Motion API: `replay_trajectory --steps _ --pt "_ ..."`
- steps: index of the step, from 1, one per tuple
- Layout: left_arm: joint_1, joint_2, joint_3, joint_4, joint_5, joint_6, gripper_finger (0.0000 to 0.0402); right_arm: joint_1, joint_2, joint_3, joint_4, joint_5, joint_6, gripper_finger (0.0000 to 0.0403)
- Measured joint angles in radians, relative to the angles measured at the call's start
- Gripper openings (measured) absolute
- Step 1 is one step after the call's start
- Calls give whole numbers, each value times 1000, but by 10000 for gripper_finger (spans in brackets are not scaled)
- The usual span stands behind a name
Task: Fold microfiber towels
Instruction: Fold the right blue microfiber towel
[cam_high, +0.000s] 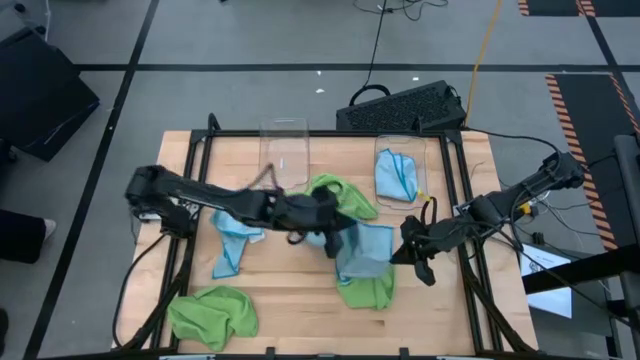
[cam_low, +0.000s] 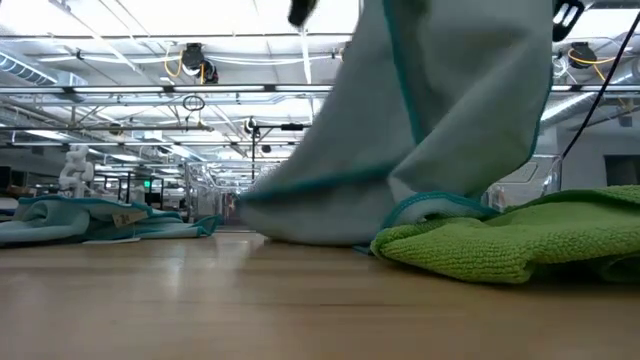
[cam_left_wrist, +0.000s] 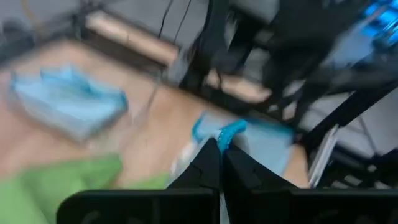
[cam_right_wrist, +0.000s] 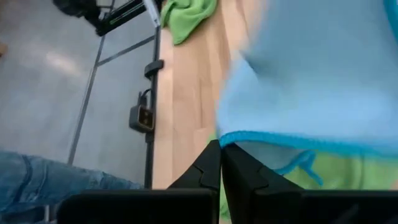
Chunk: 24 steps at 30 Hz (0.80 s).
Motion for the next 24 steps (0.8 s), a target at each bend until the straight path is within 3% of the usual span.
replay_trajectory --steps 10,17,24 --pt "-40 -188 0 -58 -2 66 2 -81 0 0 101 90 -25 3" --pt "-95 -214 0 -235 -118 35 2 -94 0 0 156 102 -17 4" --pt "-128 -212 0 -321 -160 1 2 -62 1 -97 176 101 130 14"
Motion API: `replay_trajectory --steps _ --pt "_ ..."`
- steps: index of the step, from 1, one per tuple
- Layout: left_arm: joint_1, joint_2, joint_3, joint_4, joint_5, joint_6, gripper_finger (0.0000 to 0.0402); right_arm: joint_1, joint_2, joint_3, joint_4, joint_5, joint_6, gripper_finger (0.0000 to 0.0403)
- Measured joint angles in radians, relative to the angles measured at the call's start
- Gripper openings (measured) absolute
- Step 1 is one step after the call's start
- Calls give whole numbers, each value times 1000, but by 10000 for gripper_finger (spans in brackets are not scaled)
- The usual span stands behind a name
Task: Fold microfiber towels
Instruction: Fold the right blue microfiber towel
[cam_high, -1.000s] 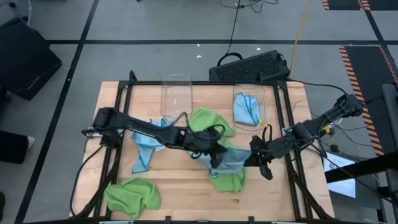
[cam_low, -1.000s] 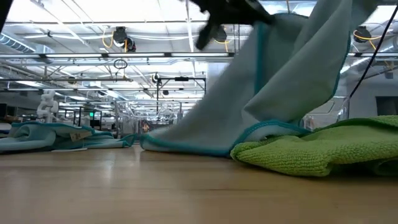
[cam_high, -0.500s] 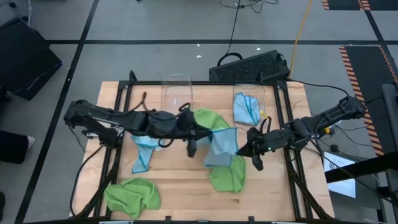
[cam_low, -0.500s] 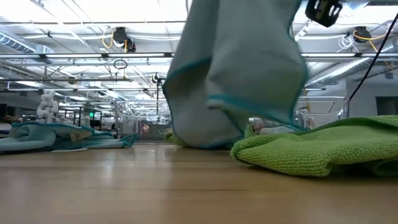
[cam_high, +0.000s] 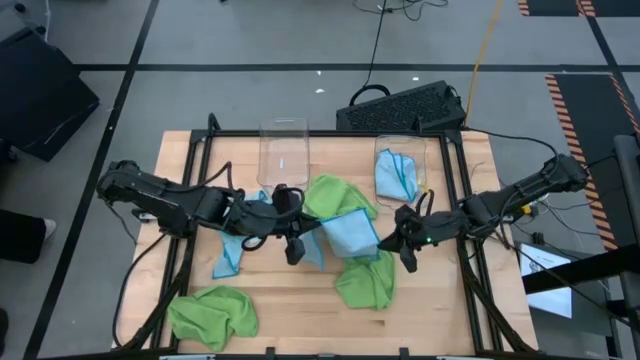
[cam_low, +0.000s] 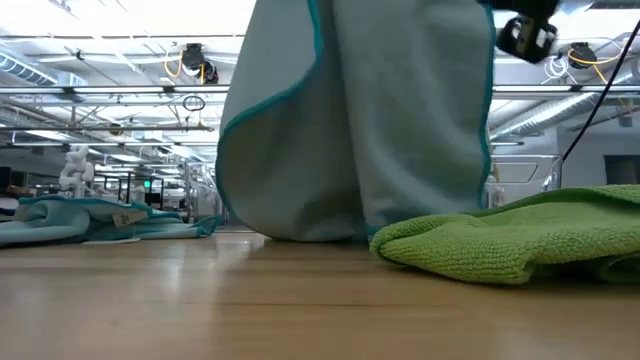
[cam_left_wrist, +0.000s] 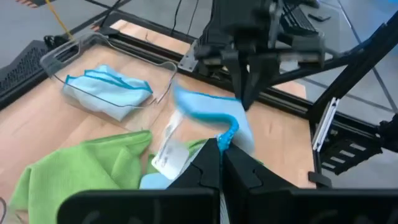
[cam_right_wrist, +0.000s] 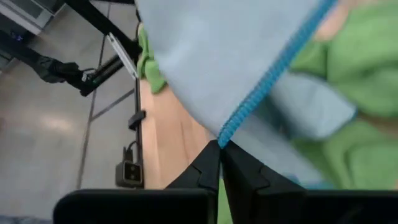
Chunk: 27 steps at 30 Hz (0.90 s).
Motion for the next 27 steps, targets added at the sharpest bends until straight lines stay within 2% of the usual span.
replay_trajectory --steps 3,8,14,20,27 --pt "-6 1 0 -1 -23 -5 2 32 0 -65 60 2 76 42" --pt "-13 -11 0 -7 -54 -29 2 79 0 -178 141 51 160 113" --pt "-13 -10 0 6 -56 -74 2 105 0 -289 167 55 122 180" --pt "-9 -10 0 11 -61 -101 2 91 0 -378 234 136 -59 194" --pt "33 -10 0 85 -141 -135 3 54 28 -523 575 153 -188 177"
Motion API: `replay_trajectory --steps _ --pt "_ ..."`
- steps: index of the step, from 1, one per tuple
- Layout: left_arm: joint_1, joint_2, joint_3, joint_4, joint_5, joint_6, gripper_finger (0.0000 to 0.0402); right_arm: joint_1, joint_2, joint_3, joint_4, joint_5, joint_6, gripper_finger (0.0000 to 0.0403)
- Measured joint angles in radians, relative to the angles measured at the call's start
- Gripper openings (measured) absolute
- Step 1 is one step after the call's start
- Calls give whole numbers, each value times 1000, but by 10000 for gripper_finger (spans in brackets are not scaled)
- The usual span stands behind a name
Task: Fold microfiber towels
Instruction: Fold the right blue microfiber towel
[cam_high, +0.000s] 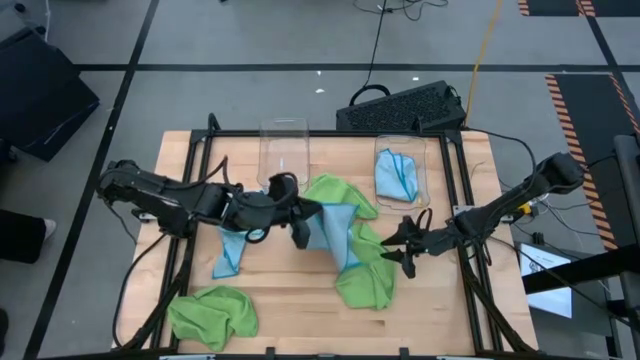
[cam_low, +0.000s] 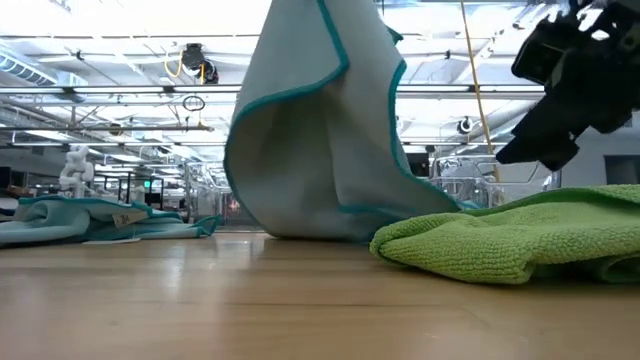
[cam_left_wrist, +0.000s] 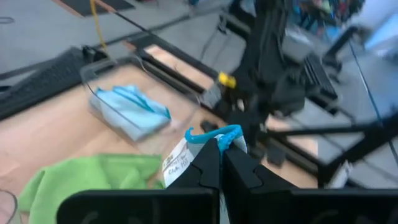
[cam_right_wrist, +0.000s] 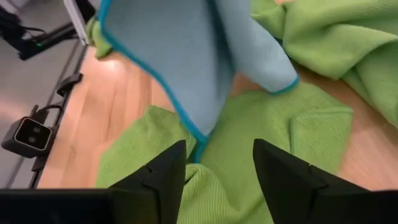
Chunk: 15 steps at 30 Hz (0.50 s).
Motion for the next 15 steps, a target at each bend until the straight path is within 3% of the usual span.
replay_trajectory --steps 4,10,15 --pt "35 0 0 69 -48 -6 5 0 55 -62 199 -6 -83 173" --pt "89 0 0 188 -66 16 4 -18 154 -66 354 -23 -99 172" --pt "122 0 0 256 -66 43 3 -66 273 3 365 -21 -123 172"
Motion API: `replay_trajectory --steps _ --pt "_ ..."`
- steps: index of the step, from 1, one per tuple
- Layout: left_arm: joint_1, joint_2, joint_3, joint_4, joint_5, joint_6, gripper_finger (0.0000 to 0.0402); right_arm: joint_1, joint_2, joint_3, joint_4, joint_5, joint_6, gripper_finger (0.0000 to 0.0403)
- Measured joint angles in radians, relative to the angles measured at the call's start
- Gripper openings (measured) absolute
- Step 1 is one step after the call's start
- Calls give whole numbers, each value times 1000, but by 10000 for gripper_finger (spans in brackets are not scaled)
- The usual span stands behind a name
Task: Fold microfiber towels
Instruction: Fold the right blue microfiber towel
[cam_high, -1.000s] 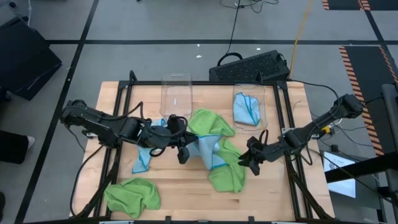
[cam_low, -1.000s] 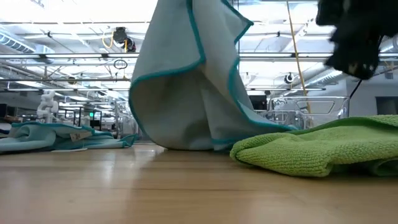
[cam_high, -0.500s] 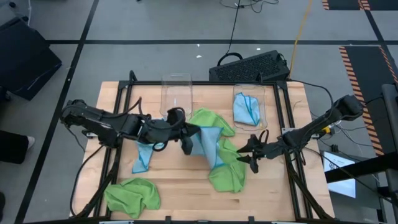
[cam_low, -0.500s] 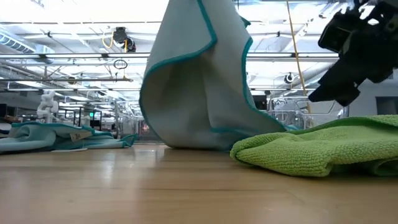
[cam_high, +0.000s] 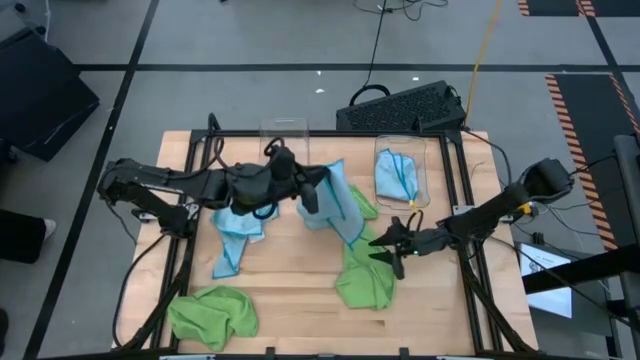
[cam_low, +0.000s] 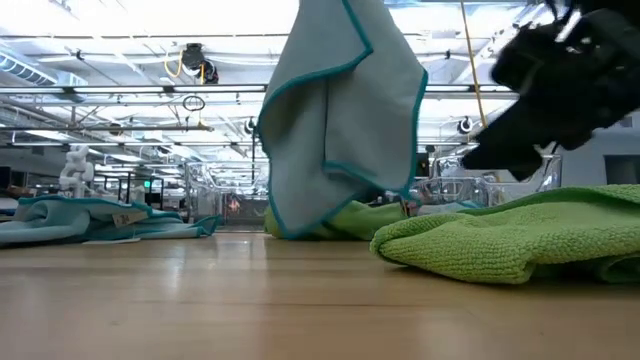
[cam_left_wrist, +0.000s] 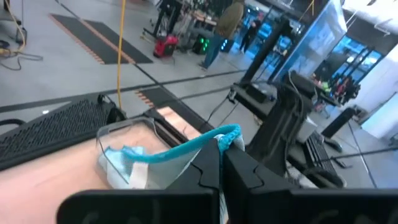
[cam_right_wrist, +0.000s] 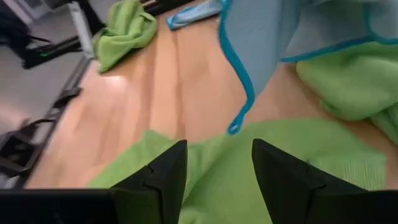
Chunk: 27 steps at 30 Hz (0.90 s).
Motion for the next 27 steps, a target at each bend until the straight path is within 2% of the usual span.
replay_trajectory --steps 6,11,21,27 --pt "22 0 0 46 22 22 3 -87 139 68 0 -6 -21 172" --pt "22 1 0 60 27 23 3 -137 201 79 108 -86 -23 172" --pt "21 1 0 64 28 17 3 -234 227 79 163 -83 -19 171" --pt "21 1 0 70 29 19 3 -241 227 79 162 -83 -21 171"
